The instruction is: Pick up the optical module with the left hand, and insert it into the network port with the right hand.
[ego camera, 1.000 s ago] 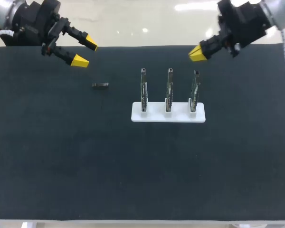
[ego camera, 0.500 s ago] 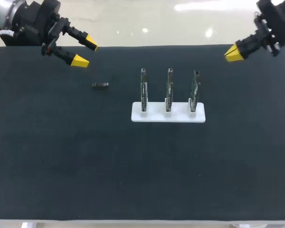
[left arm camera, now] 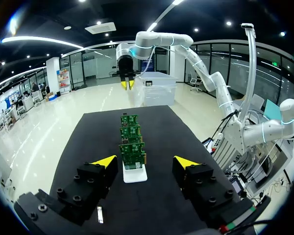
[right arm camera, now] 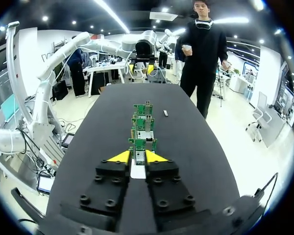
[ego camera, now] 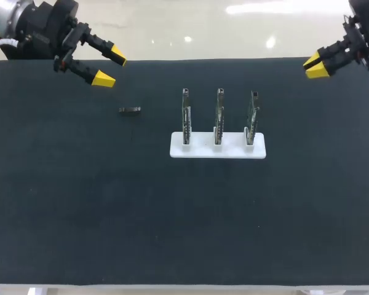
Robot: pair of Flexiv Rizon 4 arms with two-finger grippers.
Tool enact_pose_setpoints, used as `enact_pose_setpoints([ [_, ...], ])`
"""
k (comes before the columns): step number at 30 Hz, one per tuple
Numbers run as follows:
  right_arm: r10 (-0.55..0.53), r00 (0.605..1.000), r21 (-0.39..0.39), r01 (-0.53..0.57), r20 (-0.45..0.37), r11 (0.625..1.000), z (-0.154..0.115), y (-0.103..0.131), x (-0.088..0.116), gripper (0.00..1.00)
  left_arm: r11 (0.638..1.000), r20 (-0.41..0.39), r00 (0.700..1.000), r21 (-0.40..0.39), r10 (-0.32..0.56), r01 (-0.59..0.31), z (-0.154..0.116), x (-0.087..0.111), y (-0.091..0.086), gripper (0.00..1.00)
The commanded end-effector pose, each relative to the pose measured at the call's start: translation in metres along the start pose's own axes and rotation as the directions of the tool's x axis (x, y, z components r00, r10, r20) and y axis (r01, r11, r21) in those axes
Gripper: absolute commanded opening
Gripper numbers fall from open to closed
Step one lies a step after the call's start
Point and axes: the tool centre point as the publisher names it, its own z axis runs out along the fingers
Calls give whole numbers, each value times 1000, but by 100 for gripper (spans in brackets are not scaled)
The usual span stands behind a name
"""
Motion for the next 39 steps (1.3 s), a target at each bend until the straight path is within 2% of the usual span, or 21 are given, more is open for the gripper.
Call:
enact_pose_setpoints([
  [1, 1, 1000, -4, -1, 0, 1000, 1, -2, 0, 100, 1000, -4, 1000, 2, -1, 1, 0, -1, 1, 100],
  [23, 1, 1000, -4, -1, 0, 1000, 1, -2, 0, 100, 1000, -4, 1000, 2, -1, 1, 0, -1, 1, 100],
  [25, 1, 1000, -4, -1, 0, 1000, 1, -2, 0, 100, 1000, -52, 999, -6, -14, 14, -4, 5, 6, 100],
  [26, 1, 1000, -4, -1, 0, 1000, 1, -2, 0, 100, 999, -101, 994, -13, -34, 33, -6, 8, 9, 100],
  [29, 1, 1000, -4, -1, 0, 1000, 1, -2, 0, 100, 994, -230, 967, -61, -106, 94, -9, 18, 21, 100],
  [31, 1, 1000, -4, -1, 0, 1000, 1, -2, 0, 100, 986, -325, 932, -106, -157, 130, -9, 26, 30, 100],
  [32, 1, 1000, -4, -1, 0, 1000, 1, -2, 0, 100, 978, -384, 902, -136, -198, 156, -9, 31, 37, 100],
  [34, 1, 1000, -4, -1, 0, 1000, 1, -2, 0, 100, 970, -454, 861, -175, -230, 167, -8, 40, 48, 100],
  [36, 1, 1000, -4, -1, 0, 1000, 1, -2, 0, 100, 968, -495, 837, -198, -235, 154, -7, 51, 58, 100],
  [39, 1, 1000, -4, -1, 0, 1000, 1, -2, 0, 100, 958, -567, 778, -240, -270, 158, -6, 65, 72, 100],
])
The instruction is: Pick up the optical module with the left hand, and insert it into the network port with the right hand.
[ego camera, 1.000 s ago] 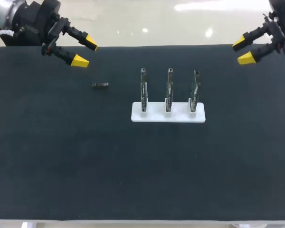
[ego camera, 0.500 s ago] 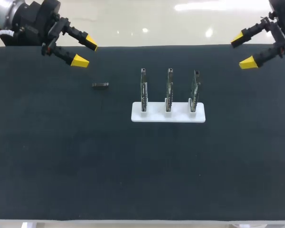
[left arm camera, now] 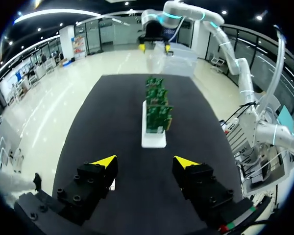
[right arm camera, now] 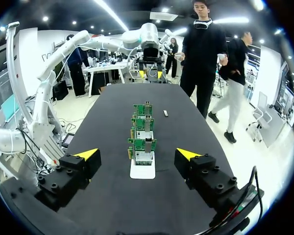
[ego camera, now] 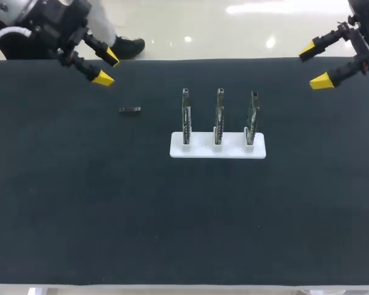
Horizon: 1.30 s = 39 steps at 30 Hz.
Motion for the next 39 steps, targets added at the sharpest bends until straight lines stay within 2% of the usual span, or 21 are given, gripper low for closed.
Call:
enact_pose_setpoints([
  [1, 0, 1000, -1, 0, 0, 1000, 0, -1, 0, 100, 994, -304, 949, -83, -88, 66, 13, 3, 28, 100],
  [6, 0, 1000, -1, 0, 0, 1000, 0, -1, 0, 100, 990, -403, 909, -133, -104, 54, 26, 19, 44, 100],
  [14, 0, 1000, -1, 0, 0, 1000, 0, -1, 0, 100, 985, -484, 870, -170, -93, 11, 43, 46, 61, 100],
  [27, 0, 1000, -1, 0, 0, 1000, 0, -1, 0, 100, 987, -532, 842, -162, -87, 0, 63, 77, 80, 100],
  [31, 0, 1000, -1, 0, 0, 1000, 0, -1, 0, 100, 987, -534, 840, -163, -93, 6, 69, 82, 84, 100],
  [39, 0, 1000, -1, 0, 0, 1000, 0, -1, 0, 100, 993, -531, 844, -116, -74, 14, 86, 88, 88, 100],
])
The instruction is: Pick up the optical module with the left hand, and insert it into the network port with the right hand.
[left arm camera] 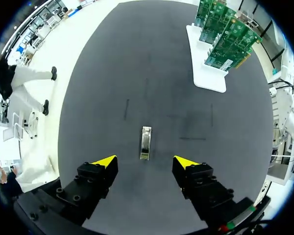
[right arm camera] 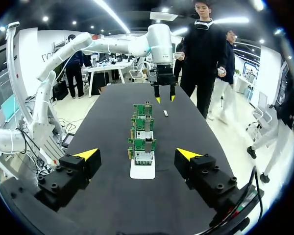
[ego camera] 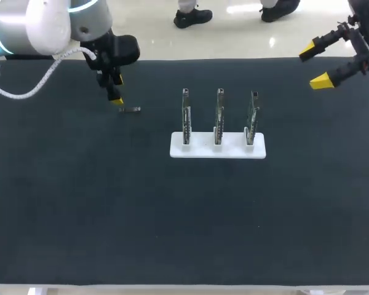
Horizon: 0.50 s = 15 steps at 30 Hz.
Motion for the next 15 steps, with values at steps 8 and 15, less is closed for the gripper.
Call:
enact_pose_setpoints([
  [8, 0, 1000, -1, 0, 0, 1000, 0, -1, 0, 100, 999, 7, 1000, 31, 20, -20, 8, -5, 9, 100],
  [15, 0, 1000, -1, 0, 0, 1000, 0, -1, 0, 100, 999, 7, 1000, 31, 20, -20, 8, -5, 9, 100],
])
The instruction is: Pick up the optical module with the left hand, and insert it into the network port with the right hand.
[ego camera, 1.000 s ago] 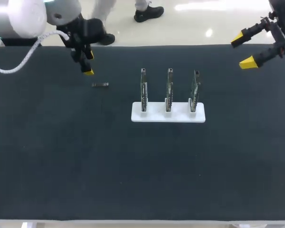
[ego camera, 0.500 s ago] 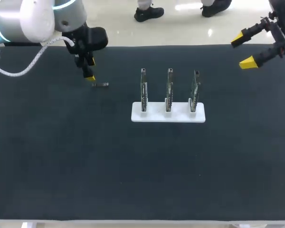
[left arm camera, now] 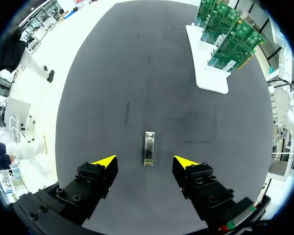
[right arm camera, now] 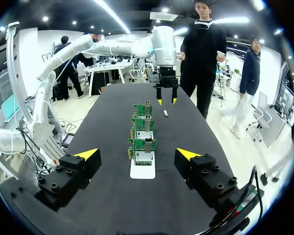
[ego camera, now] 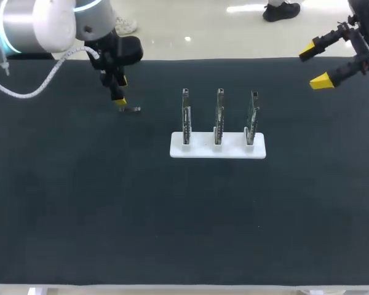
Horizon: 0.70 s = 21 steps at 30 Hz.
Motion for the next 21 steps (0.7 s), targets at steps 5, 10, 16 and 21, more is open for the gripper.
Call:
enact_pose_setpoints([
  [5, 0, 1000, -1, 0, 0, 1000, 0, 0, 0, 100, 1000, -11, 1000, -9, 7, -7, 14, 6, 1, 100],
  [10, 0, 1000, -1, 0, 0, 1000, 0, 0, 0, 100, 1000, -15, 1000, -19, -3, 3, 25, 11, 4, 100],
  [16, 0, 1000, -1, 0, 0, 1000, 0, 0, 0, 100, 1000, -16, 1000, -15, -16, 16, 33, 11, 6, 100],
  [21, 0, 1000, -1, 0, 0, 1000, 0, 0, 0, 100, 1000, -29, 999, 9, -16, 17, 35, 12, 7, 100],
])
